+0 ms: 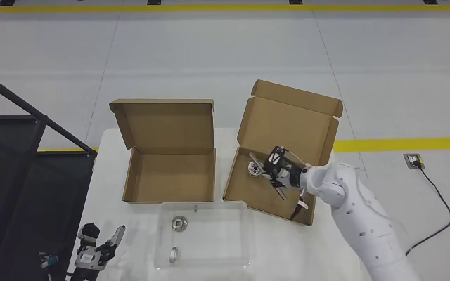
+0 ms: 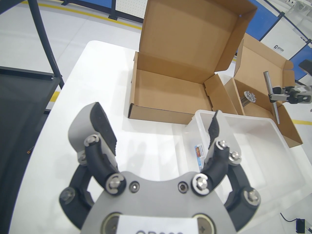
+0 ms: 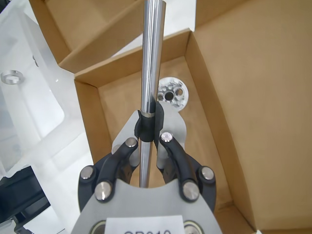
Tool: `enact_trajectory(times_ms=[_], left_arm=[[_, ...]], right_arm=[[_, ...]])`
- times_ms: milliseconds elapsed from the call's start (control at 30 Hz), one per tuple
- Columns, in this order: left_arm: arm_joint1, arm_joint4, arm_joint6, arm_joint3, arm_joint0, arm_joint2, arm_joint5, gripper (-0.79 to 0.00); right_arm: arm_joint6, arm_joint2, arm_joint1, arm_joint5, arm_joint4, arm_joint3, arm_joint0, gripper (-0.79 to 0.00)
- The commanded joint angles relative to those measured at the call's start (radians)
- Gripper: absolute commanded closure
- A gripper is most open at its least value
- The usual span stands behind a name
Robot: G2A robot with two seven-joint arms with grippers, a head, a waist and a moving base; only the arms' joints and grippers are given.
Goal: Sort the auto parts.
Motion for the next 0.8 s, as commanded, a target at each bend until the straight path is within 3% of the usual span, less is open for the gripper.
enact_trajectory(times_ms=[0,333,767], left_arm=[[0.000,0.000,0.000,0.000,0.000,0.000,0.000,-0.785],[0.000,0.000,0.000,0.000,0.000,0.000,0.000,-0.785],[0.000,0.000,0.000,0.000,0.000,0.000,0.000,-0.785]], right_arm=[[0.012,0.024,0.009,0.008,0.003,-0.005,-0.019,0.000],[0.103,0.075,0.035,0.091,-0.004,-0.045,-0.101,0.000],[0.164,-0.046,0.004,0.230,-0.024,0.108,-0.003,0.000]])
